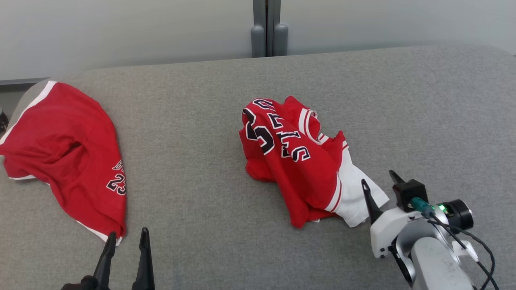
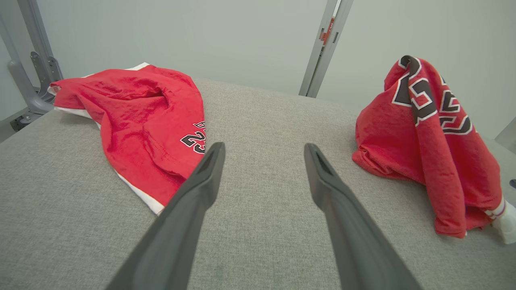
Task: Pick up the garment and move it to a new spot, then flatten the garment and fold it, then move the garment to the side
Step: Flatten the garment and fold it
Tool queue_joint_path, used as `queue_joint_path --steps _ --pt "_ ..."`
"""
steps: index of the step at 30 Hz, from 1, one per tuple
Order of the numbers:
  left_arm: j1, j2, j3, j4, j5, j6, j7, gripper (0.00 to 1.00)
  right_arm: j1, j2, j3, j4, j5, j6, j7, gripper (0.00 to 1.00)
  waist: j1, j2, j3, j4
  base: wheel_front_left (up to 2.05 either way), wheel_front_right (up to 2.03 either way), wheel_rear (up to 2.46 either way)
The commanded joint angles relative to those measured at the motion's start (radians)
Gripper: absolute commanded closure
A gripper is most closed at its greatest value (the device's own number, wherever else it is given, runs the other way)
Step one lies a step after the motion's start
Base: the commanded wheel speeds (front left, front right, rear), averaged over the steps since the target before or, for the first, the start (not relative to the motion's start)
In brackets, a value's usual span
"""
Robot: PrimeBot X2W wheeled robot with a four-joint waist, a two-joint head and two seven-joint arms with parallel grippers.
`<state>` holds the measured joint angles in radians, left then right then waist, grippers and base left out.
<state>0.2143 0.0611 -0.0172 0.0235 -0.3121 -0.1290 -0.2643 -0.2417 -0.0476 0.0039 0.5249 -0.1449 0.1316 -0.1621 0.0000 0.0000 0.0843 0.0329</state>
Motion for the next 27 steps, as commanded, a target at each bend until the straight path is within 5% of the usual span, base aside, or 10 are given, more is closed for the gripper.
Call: queue_joint_path --steps 1,7,20,21,22,27 --pt "-0.02 0.009 -0.005 0.004 -0.008 -0.003 0.0 0.0 -0.041 -0.005 0.019 0.048 -0.025 -0.002 0.039 0.0 0.0 0.0 0.008 0.009 0.0 0.0 0.0" --pt "-0.03 0.007 -0.017 0.014 -0.014 -0.003 0.0 0.0 -0.136 -0.005 0.022 0.202 -0.057 -0.002 0.15 0.0 0.0 0.0 0.012 0.029 0.0 0.0 0.0" --pt "-0.034 0.004 -0.009 0.009 -0.02 -0.003 0.0 0.0 -0.144 -0.005 -0.043 0.318 -0.033 -0.002 0.249 0.0 0.0 0.0 0.035 0.034 0.0 0.0 0.0" --pt "-0.037 0.005 -0.009 0.009 -0.021 -0.003 0.0 0.0 -0.147 -0.005 -0.038 0.322 -0.027 -0.002 0.251 0.62 0.0 0.0 0.038 0.032 0.0 0.0 0.0" --pt "-0.041 0.006 -0.01 0.01 -0.021 -0.003 0.0 0.0 -0.15 -0.005 -0.037 0.323 -0.014 -0.002 0.247 1.0 0.0 0.0 0.04 0.03 0.0 0.0 0.0" --pt "-0.045 0.007 -0.008 0.013 -0.022 -0.003 0.0 0.0 -0.204 -0.008 -0.031 0.295 0.088 -0.002 0.207 1.0 0.0 0.0 0.048 0.016 0.0 0.0 0.0"
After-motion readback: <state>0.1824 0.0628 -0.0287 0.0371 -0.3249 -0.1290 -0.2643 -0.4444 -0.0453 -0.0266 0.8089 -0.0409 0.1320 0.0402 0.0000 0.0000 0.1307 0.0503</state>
